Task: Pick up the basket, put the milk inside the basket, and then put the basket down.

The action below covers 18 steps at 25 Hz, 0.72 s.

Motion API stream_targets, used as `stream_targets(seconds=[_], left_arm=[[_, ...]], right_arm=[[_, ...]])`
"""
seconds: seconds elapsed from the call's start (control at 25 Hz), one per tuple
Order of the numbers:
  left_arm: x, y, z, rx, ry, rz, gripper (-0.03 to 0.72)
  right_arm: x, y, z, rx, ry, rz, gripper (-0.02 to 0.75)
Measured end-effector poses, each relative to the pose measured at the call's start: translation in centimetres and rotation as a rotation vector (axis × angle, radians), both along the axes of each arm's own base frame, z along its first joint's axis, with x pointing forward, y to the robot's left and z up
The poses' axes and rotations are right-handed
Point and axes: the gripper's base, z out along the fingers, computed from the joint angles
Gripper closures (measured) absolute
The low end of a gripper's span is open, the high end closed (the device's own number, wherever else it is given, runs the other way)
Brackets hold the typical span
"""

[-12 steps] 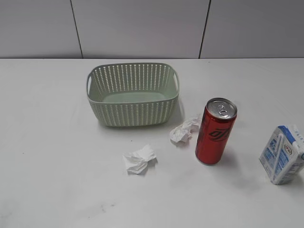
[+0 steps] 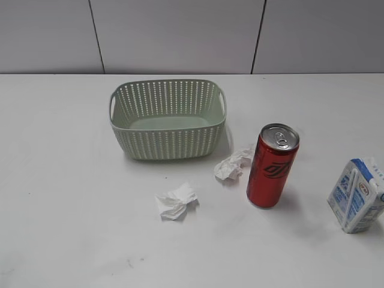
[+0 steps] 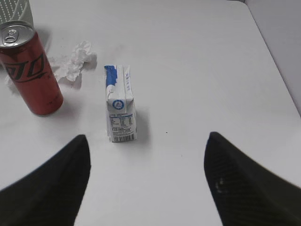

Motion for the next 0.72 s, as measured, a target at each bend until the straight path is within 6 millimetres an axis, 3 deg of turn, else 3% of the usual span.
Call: stream_targets(seconds=[0.4, 0.72], left_arm=[[0.0, 0.0, 0.3, 0.0, -0.028, 0.003, 0.136], [0.5, 0.1, 4.2, -0.023, -0.271, 0.025, 0.135]], right_arm=[[0.0, 0.0, 0.0, 0.0, 0.0, 0.0, 0.148], [0.0, 0.0, 0.0, 0.0, 0.0, 0.0, 0.148]])
